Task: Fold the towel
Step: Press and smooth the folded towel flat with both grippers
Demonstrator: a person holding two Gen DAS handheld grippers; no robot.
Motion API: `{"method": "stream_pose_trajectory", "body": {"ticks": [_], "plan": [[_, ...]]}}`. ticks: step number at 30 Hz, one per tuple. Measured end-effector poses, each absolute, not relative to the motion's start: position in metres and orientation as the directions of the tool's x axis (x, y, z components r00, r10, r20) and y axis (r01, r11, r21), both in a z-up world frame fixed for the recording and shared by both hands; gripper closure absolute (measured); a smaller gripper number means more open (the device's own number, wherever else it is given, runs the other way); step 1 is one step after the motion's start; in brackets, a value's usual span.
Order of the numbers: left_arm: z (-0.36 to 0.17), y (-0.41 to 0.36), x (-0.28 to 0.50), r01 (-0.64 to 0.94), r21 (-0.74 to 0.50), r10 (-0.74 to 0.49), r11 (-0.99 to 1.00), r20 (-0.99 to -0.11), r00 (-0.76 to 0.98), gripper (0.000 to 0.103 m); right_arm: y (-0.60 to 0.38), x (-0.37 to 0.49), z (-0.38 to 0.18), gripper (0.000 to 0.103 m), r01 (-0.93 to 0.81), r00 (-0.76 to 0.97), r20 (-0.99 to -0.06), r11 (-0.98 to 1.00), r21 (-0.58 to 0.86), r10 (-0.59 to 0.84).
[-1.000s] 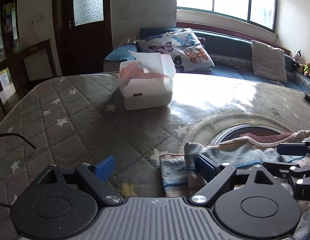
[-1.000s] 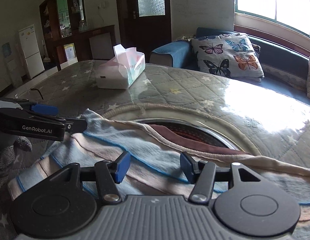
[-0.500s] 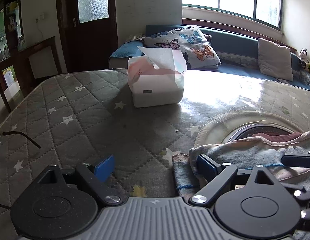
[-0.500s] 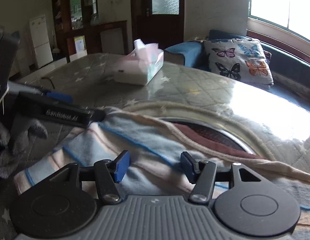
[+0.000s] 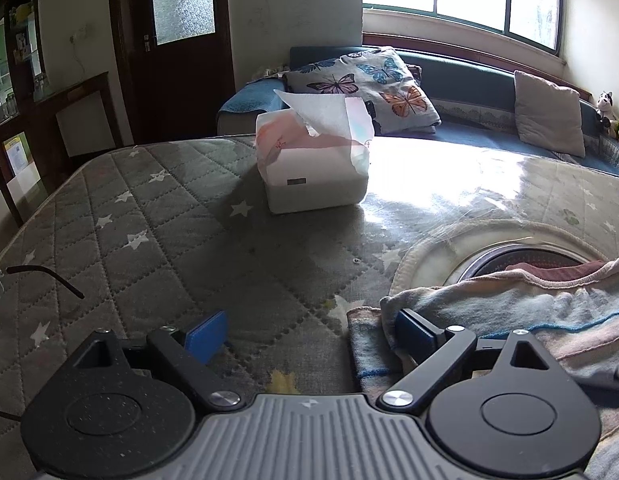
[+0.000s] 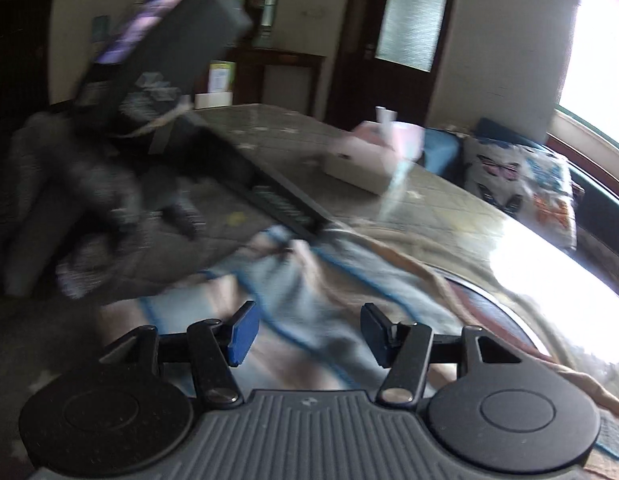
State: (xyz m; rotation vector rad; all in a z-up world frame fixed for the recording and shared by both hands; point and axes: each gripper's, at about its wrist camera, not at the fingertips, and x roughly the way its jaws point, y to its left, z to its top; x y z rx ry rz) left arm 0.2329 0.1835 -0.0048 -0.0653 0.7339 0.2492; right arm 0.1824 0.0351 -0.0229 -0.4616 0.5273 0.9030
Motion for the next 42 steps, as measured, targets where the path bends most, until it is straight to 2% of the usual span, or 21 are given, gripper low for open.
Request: {"method": "stream_pose_trajectory", "body": {"ticks": [5, 12, 19, 29, 37, 42], "plan": [[-0.006, 0.184, 0.234, -0.249, 0.030, 0.204, 0.968, -0.672, 0.712, 0.008, 0.042, 0.158, -0.020, 0.046, -0.851, 0.499, -0.581, 0.490, -0.189, 0.643], [-0.006, 0.184, 0.234, -0.261, 0.028, 0.211, 0.965, -0.675, 0.707, 0.006, 0.045, 0.140, -0.018, 0.046, -0.882, 0.448, -0.587, 0.441, -0.167, 0.674], [0.008, 0.174, 0.222, -0.260, 0.015, 0.206, 0.966, -0.652, 0.729, 0.007, 0.023, 0.142, -0.004, 0.045, -0.879, 0.419, -0.601, 0.471, -0.079, 0.681], [0.020, 0.120, 0.186, -0.171, 0.051, 0.166, 0.984, -0.605, 0.778, 0.007, -0.037, 0.159, -0.003, 0.045, -0.772, 0.549, -0.620, 0.625, -0.118, 0.561], [-0.003, 0.096, 0.181, -0.152, 0.145, 0.209, 0.978, -0.624, 0.753, 0.007, -0.096, 0.177, -0.008, 0.045, -0.650, 0.615, -0.634, 0.757, -0.070, 0.469], [-0.011, 0.101, 0.181, -0.166, 0.149, 0.223, 0.975, -0.638, 0.737, 0.007, -0.137, 0.185, -0.012, 0.045, -0.543, 0.656, -0.637, 0.839, -0.024, 0.406]]}}
